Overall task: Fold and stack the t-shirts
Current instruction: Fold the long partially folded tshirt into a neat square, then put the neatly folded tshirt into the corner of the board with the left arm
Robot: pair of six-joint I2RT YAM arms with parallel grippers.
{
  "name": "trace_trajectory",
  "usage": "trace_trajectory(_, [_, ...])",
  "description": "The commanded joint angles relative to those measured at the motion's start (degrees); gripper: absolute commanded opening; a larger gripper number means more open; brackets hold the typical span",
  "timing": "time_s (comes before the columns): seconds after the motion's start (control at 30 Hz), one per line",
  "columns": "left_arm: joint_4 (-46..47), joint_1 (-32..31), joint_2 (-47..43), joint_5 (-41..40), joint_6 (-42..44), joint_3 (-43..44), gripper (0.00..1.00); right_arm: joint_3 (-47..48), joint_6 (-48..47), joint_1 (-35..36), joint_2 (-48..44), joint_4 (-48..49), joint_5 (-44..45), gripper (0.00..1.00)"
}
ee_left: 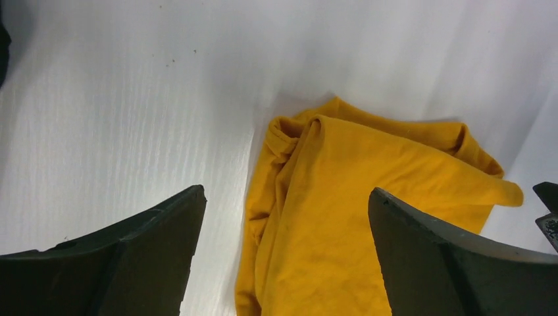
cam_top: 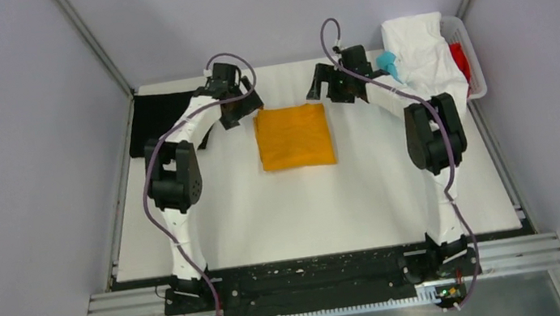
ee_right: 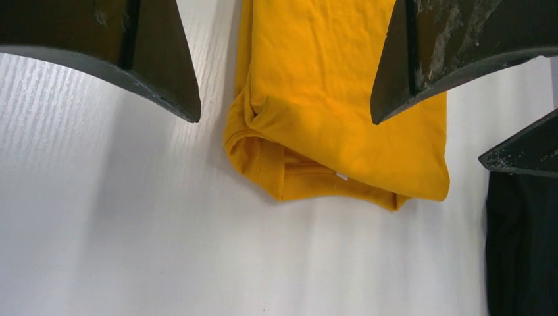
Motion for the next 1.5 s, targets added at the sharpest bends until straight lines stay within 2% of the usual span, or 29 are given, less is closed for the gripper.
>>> trace_trajectory(0.0, [-0.02,0.41,-5.80,5.48,0.08,-2.77,0.99,1.18,-1.54,-0.62,-5.97,0.98,-0.54,0.99])
trace_trajectory(0.13, [9.19,0.42,-11.65,10.70,-2.33,-17.26,0.99,-8.64,-3.39,-0.57,-17.30,0.91,1.46,0.99])
trace_trajectory(0.2, [11.57,0.39,-12.24,14.04,-3.47,-20.71,0.97,-13.51,-4.37,-0.58,-22.20,0.81,2.82,0.99])
trace_trajectory(0.27, [13.55,0.11,-11.18,16.28,-3.71,-21.67,0.92,-18.21,-5.07,-0.55,-26.22,0.78,4.11,0.99])
trace_trajectory(0.47, [13.76,-0.29,-4.27,16.28,-2.69,-18.69,0.72,-26.39,-5.21,-0.58,-34.15,3.59,6.52,0.99])
trace_trajectory(0.67, [10.38,-1.37,2.65,12.48,-1.69,-13.41,0.44,-28.16,-5.84,-0.59,-38.63,3.62,8.05,0.99])
trace_trajectory(0.77, [5.01,-2.83,6.74,8.68,0.94,-6.07,0.23,-30.56,-6.06,-0.60,-40.85,5.71,9.68,0.99])
trace_trajectory(0.87, [-5.70,-3.86,10.38,0.02,6.71,4.30,0.00,-31.90,-7.08,-0.61,-42.26,5.76,12.10,0.99])
trace_trajectory(1.0, [-11.03,-3.51,9.00,-14.70,12.32,9.81,0.00,-31.82,-10.53,-0.68,-42.33,2.00,17.58,0.99])
trace_trajectory(1.17, [-7.49,-3.13,2.97,-29.29,22.67,9.80,0.00,-33.68,-12.19,-0.62,-43.24,1.22,22.01,0.99])
trace_trajectory(1.33, [-2.38,-1.41,-2.92,-36.01,32.64,8.98,0.00,-34.22,-12.71,-0.60,-43.46,1.31,23.13,0.99])
trace_trajectory(1.47, [0.83,1.21,-6.34,-35.71,37.62,8.95,0.00,-34.64,-12.75,-0.62,-43.94,1.26,24.10,0.99])
